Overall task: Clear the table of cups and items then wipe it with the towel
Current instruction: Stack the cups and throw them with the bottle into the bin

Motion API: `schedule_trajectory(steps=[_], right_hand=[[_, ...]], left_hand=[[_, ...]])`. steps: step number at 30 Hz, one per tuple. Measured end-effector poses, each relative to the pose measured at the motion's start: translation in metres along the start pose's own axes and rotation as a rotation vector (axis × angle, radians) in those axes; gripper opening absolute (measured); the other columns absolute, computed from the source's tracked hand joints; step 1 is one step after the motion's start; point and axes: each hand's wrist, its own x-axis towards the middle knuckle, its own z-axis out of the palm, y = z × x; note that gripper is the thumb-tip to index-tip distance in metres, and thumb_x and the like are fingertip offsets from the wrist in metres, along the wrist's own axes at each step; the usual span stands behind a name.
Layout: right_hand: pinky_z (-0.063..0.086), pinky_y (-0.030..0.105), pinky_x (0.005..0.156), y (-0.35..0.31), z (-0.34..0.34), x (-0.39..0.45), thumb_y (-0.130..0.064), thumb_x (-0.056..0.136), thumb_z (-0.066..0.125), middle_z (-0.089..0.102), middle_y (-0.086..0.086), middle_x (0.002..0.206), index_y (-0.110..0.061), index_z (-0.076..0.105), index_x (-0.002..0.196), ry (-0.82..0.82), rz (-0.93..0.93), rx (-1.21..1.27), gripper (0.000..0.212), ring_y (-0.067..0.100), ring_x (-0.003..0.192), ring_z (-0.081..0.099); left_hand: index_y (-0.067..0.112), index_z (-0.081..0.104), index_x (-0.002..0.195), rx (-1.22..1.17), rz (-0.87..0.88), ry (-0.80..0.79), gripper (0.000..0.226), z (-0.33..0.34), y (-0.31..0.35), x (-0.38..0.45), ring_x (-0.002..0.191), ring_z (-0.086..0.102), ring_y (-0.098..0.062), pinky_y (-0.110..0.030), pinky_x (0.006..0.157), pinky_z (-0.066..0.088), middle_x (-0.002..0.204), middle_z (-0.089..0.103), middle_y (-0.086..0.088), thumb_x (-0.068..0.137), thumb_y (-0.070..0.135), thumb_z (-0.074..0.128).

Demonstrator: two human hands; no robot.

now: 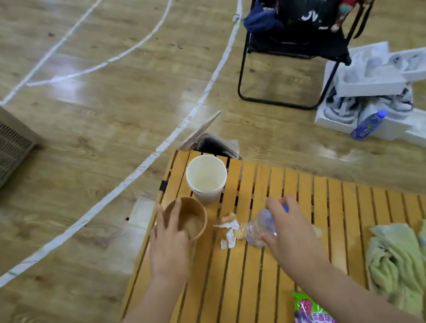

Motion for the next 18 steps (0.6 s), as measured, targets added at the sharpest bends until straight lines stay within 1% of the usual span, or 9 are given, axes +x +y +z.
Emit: schedule_trajectory(steps=[3,5,7,10,12,13,14,16,18], right_hand=[[0.041,0.014,0.067,-0.005,0.008,-0.002,-0.018,0.078,0.079,0.031,-0.018,0.111,-0.045,0.038,0.102,0.055,0.095,0.073,0.054,0.007,0.094,0.051],[0.046,0.017,0.075,-0.011,0.012,-0.004,-0.016,0.077,0.080,0.032,-0.020,0.111,-0.045,0.040,0.102,0.096,0.150,0.086,0.055,0.007,0.095,0.053],[0.050,0.024,0.080,-0.019,0.015,-0.005,-0.012,0.077,0.079,0.032,-0.019,0.112,-0.044,0.042,0.103,0.116,0.206,0.092,0.056,0.009,0.098,0.054],[0.041,0.012,0.073,-0.028,0.014,-0.004,-0.012,0.078,0.079,0.034,-0.017,0.111,-0.046,0.040,0.099,0.157,0.304,0.135,0.056,0.009,0.094,0.054],[0.037,0.010,0.069,-0.029,0.016,-0.005,-0.015,0.078,0.078,0.038,-0.011,0.113,-0.040,0.044,0.103,0.173,0.357,0.143,0.049,0.009,0.093,0.054],[0.037,0.010,0.068,-0.028,0.017,-0.006,-0.015,0.078,0.078,0.040,-0.009,0.115,-0.038,0.046,0.106,0.179,0.372,0.142,0.048,0.009,0.093,0.055],[0.038,0.010,0.067,-0.028,0.016,-0.005,-0.015,0.079,0.078,0.041,-0.008,0.117,-0.036,0.046,0.109,0.181,0.379,0.136,0.049,0.009,0.094,0.056],[0.044,0.014,0.072,-0.027,0.014,-0.003,-0.016,0.080,0.077,0.041,-0.005,0.125,-0.034,0.045,0.119,0.149,0.396,0.106,0.054,0.015,0.101,0.058],[0.053,0.033,0.082,-0.030,0.009,0.000,-0.028,0.081,0.075,0.036,-0.001,0.136,-0.034,0.041,0.130,0.092,0.451,0.039,0.060,0.024,0.113,0.055]], left_hand=[[0.033,0.071,0.107,0.005,0.102,0.038,0.020,-0.010,-0.013,0.008,0.152,0.003,-0.032,-0.047,0.118,0.019,0.162,0.024,0.007,0.088,0.034,0.068],[0.032,0.071,0.108,-0.062,0.165,0.088,0.018,-0.027,-0.026,0.009,0.151,0.014,-0.030,-0.050,0.118,0.015,0.145,0.048,0.008,0.092,0.035,0.062],[0.029,0.071,0.107,-0.108,0.240,0.110,0.019,-0.049,-0.039,0.007,0.148,0.027,-0.025,-0.051,0.119,0.008,0.126,0.061,0.008,0.095,0.035,0.057],[0.028,0.068,0.104,-0.079,0.371,0.158,0.019,-0.085,-0.055,0.013,0.126,0.055,-0.016,-0.045,0.120,-0.001,0.107,0.070,0.008,0.098,0.036,0.052],[0.028,0.064,0.103,-0.027,0.423,0.149,0.023,-0.107,-0.061,0.020,0.106,0.063,-0.013,-0.035,0.119,-0.003,0.096,0.072,0.009,0.100,0.040,0.045],[0.027,0.063,0.104,-0.022,0.455,0.157,0.024,-0.116,-0.063,0.024,0.101,0.065,-0.013,-0.031,0.119,0.004,0.093,0.073,0.008,0.101,0.040,0.043],[0.026,0.063,0.107,-0.022,0.480,0.159,0.025,-0.123,-0.064,0.027,0.097,0.066,-0.014,-0.029,0.115,0.018,0.091,0.074,0.007,0.102,0.040,0.043],[0.022,0.059,0.107,-0.069,0.508,0.134,0.023,-0.131,-0.066,0.032,0.089,0.064,-0.023,-0.030,0.086,0.046,0.089,0.074,0.004,0.102,0.038,0.044],[0.021,0.047,0.093,-0.154,0.528,0.151,0.017,-0.140,-0.068,0.035,0.075,0.058,-0.028,-0.037,0.063,0.051,0.081,0.071,0.001,0.100,0.036,0.049]])
